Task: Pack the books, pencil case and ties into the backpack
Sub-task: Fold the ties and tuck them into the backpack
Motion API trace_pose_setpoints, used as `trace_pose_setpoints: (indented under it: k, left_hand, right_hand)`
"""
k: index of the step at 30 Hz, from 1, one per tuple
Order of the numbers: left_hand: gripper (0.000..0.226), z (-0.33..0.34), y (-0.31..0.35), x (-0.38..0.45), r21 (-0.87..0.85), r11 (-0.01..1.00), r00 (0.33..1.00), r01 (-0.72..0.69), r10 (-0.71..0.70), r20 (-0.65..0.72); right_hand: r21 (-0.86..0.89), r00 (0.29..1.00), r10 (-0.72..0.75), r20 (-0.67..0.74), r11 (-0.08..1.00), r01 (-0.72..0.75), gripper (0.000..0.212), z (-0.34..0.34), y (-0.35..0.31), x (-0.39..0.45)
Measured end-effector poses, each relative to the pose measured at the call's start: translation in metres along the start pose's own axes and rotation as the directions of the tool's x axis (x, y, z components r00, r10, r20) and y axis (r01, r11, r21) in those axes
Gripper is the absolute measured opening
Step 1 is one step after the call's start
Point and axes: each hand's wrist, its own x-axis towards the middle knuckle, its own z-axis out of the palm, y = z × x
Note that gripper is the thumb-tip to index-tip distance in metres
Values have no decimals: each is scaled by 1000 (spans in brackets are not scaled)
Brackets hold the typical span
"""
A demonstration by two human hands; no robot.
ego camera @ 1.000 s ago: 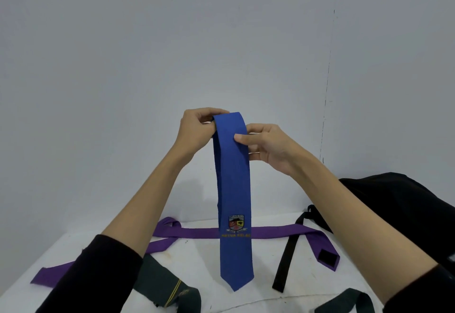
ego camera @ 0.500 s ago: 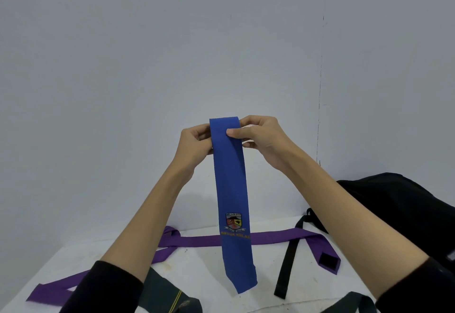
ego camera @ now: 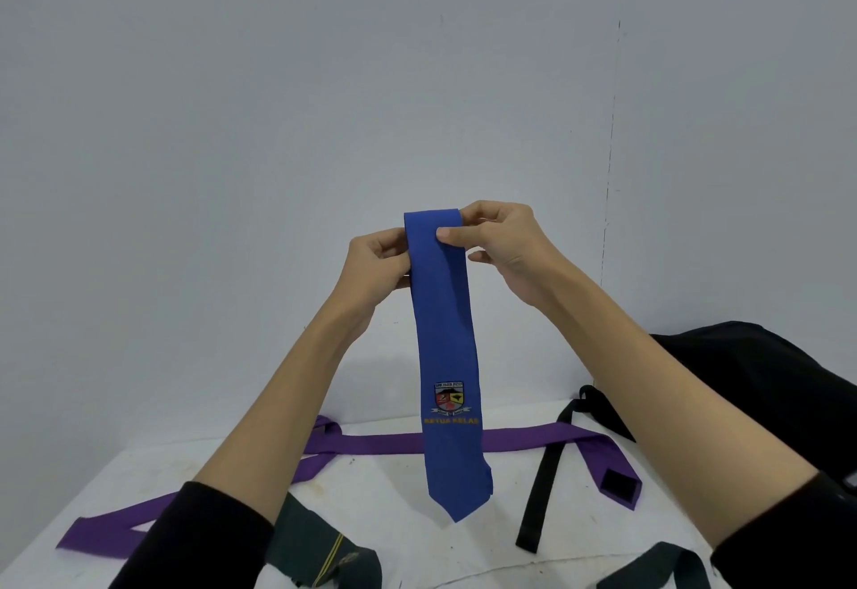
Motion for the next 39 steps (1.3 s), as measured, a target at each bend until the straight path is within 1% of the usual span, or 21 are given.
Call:
trace_pose_setpoints:
  k: [3, 7, 11, 14, 15, 16, 17, 18, 19, 20, 21, 22, 23, 24, 25, 27, 28, 30, 34, 39]
  left_hand:
    - [21, -1, 1, 1, 12, 1000, 1000, -7, 7, -22]
    - [21, -2, 0, 3, 13, 1000, 998, 18, -17, -56]
    - [18, 7, -6, -3, 3, 999, 999, 48, -48, -4]
    - [22, 11, -7, -6, -88, 988, 989, 130, -123, 85]
    - [23, 11, -6, -6, -105, 985, 987, 140, -131, 93]
    - [22, 12, -6, -8, -82, 990, 993, 111, -107, 48]
    - [19, 14, -5, -11, -26, 999, 997, 44, -46, -61]
    - [12, 17, -5, -15, 31, 999, 979, -40, 45, -198]
    - [5, 20, -5, -21, 47, 992, 950, -115, 124, -287]
    - [4, 24, -7, -29, 15, 988, 943, -153, 151, -298]
    - [10, 29, -10, -37, -37, 989, 961, -141, 128, -244]
    - [14, 35, -13, -45, -78, 994, 987, -80, 68, -145]
    - [19, 40, -19, -50, -79, 997, 999, 3, -6, -36]
    - [22, 43, -25, -54, -69, 995, 996, 78, -75, 49]
    - [24, 46, -31, -55, -75, 988, 986, 136, -128, 105]
    - [21, 47, -38, -57, -131, 967, 968, 217, -196, 159]
    - [18, 46, -41, -56, -152, 958, 961, 245, -219, 170]
    - [13, 44, -45, -55, -132, 958, 960, 256, -236, 151]
    - [3, 41, -48, -51, -41, 976, 976, 216, -215, 37]
    - [15, 36, -47, -47, 28, 978, 978, 207, -206, -34]
  right_hand:
    - [22, 999, -5, 39, 1000, 4, 13, -2, -1, 0]
    - [60, 991, 44, 129, 997, -52, 10, -3, -3, -1]
    - [74, 990, 54, 133, 995, -64, 11, -2, -4, 0]
    - [103, 989, 58, 139, 992, -72, 10, -3, -4, 1]
    - [119, 988, 61, 140, 990, -78, 10, -4, -4, 0]
    - [135, 989, 66, 133, 987, -84, 10, -4, -3, 1]
    - [149, 990, 73, 119, 985, -90, 11, -4, -2, 1]
    - [164, 992, 80, 100, 982, -96, 13, -4, -2, 1]
    - [180, 993, 87, 79, 979, -100, 15, -4, -1, 1]
    - [195, 994, 92, 56, 975, -102, 16, -4, -1, 2]
    - [208, 995, 96, 32, 973, -100, 17, -3, -1, 2]
    - [219, 995, 97, 8, 971, -97, 18, -2, 0, 3]
    - [227, 995, 100, -13, 969, -94, 18, -2, 0, 3]
    - [235, 994, 102, -29, 968, -92, 18, -1, -1, 3]
    - [241, 994, 102, -40, 966, -90, 17, 0, -1, 3]
    - [235, 994, 95, -49, 968, -81, 17, 1, -2, 3]
    - [223, 994, 92, -52, 972, -78, 17, 1, -2, 3]
    - [183, 994, 86, -62, 980, -74, 18, 0, -2, 3]
    - [125, 995, 76, -72, 990, -67, 18, -4, -2, 3]
    - [95, 995, 75, -73, 993, -68, 18, -6, 0, 4]
